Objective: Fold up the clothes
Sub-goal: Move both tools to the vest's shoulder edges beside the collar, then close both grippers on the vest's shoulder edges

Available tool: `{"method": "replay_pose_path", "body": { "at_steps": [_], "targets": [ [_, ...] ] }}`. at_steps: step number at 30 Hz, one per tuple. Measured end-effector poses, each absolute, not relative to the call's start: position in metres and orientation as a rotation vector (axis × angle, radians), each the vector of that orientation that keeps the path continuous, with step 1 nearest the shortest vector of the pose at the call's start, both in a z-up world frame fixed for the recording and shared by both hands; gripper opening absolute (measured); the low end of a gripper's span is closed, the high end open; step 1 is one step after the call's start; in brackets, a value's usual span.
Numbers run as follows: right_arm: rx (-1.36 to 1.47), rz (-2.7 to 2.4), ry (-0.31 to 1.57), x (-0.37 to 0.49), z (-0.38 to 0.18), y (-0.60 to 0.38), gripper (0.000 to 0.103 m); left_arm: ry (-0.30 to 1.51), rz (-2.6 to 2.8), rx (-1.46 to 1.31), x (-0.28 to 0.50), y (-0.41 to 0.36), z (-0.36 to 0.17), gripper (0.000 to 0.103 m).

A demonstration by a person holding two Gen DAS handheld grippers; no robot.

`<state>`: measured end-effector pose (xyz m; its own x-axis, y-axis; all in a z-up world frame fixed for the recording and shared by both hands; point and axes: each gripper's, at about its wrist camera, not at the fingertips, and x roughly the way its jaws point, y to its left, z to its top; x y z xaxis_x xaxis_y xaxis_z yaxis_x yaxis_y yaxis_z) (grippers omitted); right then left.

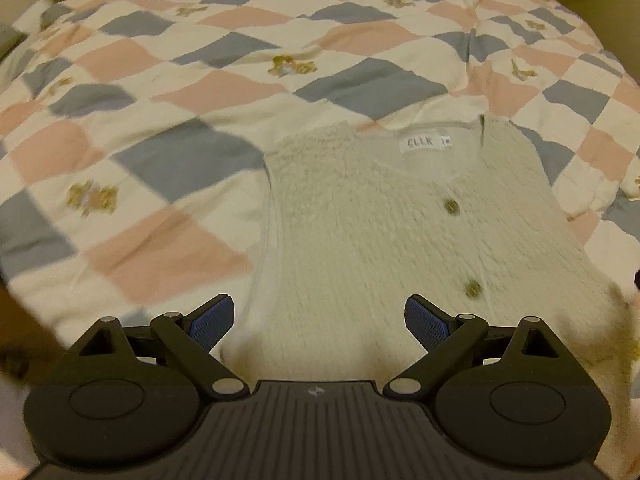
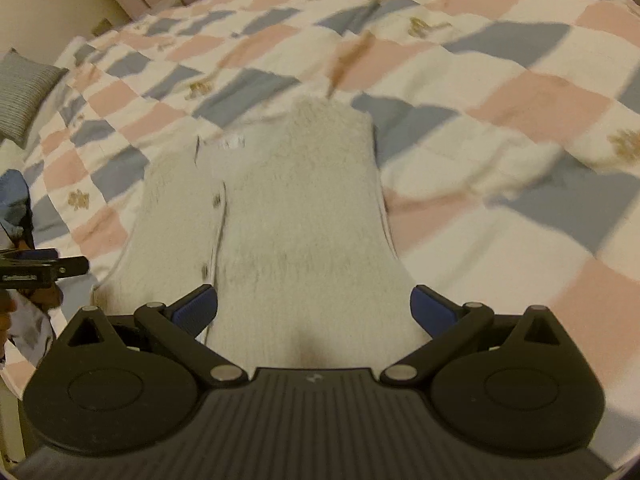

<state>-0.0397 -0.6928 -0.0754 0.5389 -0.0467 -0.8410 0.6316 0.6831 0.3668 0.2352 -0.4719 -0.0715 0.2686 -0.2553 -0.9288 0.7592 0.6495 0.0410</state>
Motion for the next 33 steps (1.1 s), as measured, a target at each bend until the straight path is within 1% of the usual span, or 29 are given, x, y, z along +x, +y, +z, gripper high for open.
{"method": "replay_pose_path", "body": {
  "at_steps": [1, 2, 3, 5, 7, 8, 12, 19, 20, 21, 22, 23, 25, 27, 28, 29, 30, 31, 33],
  "targets": [
    [0.721, -0.426, 0.906, -0.034, -0.080, -0.701, 0.093, 1.089, -0.748, 0.542, 0.243, -0.476, -0.077, 0.093],
    [0.717, -0.402, 0.889, -0.028, -0.085, -0.711, 0.084, 1.082, -0.763, 0.542, 0.253, -0.481, -0.083, 0.090],
    [0.710, -0.376, 0.877, -0.021, -0.090, -0.721, 0.078, 1.070, -0.789, 0.545, 0.263, -0.487, -0.087, 0.088],
    [0.688, -0.334, 0.868, -0.006, -0.100, -0.743, 0.052, 1.046, -0.840, 0.551, 0.282, -0.499, -0.095, 0.080],
    [0.646, -0.303, 0.878, 0.009, -0.108, -0.763, 0.044, 1.018, -0.898, 0.568, 0.301, -0.510, -0.101, 0.074],
    [0.618, -0.293, 0.882, 0.018, -0.111, -0.772, 0.044, 1.001, -0.932, 0.579, 0.311, -0.518, -0.105, 0.071],
    [0.538, -0.218, 0.895, 0.047, -0.123, -0.805, 0.044, 0.972, -1.063, 0.607, 0.346, -0.547, -0.121, 0.066],
    [0.459, -0.045, 0.912, 0.087, -0.146, -0.852, 0.045, 1.003, -1.310, 0.657, 0.400, -0.585, -0.156, 0.068],
    [0.471, -0.026, 0.906, 0.091, -0.149, -0.859, 0.047, 1.025, -1.334, 0.656, 0.407, -0.588, -0.163, 0.066],
    [0.498, -0.006, 0.897, 0.094, -0.152, -0.866, 0.051, 1.039, -1.353, 0.652, 0.412, -0.590, -0.167, 0.065],
    [0.525, 0.013, 0.888, 0.096, -0.156, -0.873, 0.067, 1.057, -1.381, 0.644, 0.415, -0.591, -0.173, 0.064],
    [0.552, 0.033, 0.878, 0.099, -0.159, -0.880, 0.079, 1.078, -1.405, 0.640, 0.418, -0.591, -0.178, 0.063],
    [0.619, 0.061, 0.865, 0.103, -0.171, -0.892, 0.080, 1.096, -1.433, 0.640, 0.421, -0.589, -0.188, 0.062],
    [0.701, 0.077, 0.860, 0.104, -0.187, -0.900, 0.080, 1.109, -1.440, 0.633, 0.425, -0.584, -0.199, 0.055],
    [0.740, 0.085, 0.861, 0.104, -0.195, -0.902, 0.076, 1.118, -1.444, 0.595, 0.427, -0.581, -0.203, 0.049],
    [0.765, 0.094, 0.860, 0.103, -0.202, -0.901, 0.062, 1.127, -1.447, 0.557, 0.430, -0.578, -0.207, 0.039],
    [0.773, 0.104, 0.858, 0.101, -0.207, -0.899, 0.046, 1.124, -1.448, 0.526, 0.431, -0.575, -0.208, 0.032],
    [0.767, 0.109, 0.853, 0.098, -0.209, -0.894, 0.022, 1.112, -1.454, 0.497, 0.430, -0.570, -0.208, 0.022],
    [0.726, 0.094, 0.810, 0.089, -0.203, -0.881, 0.019, 1.044, -1.445, 0.488, 0.421, -0.561, -0.201, 0.017]
  ]
}}
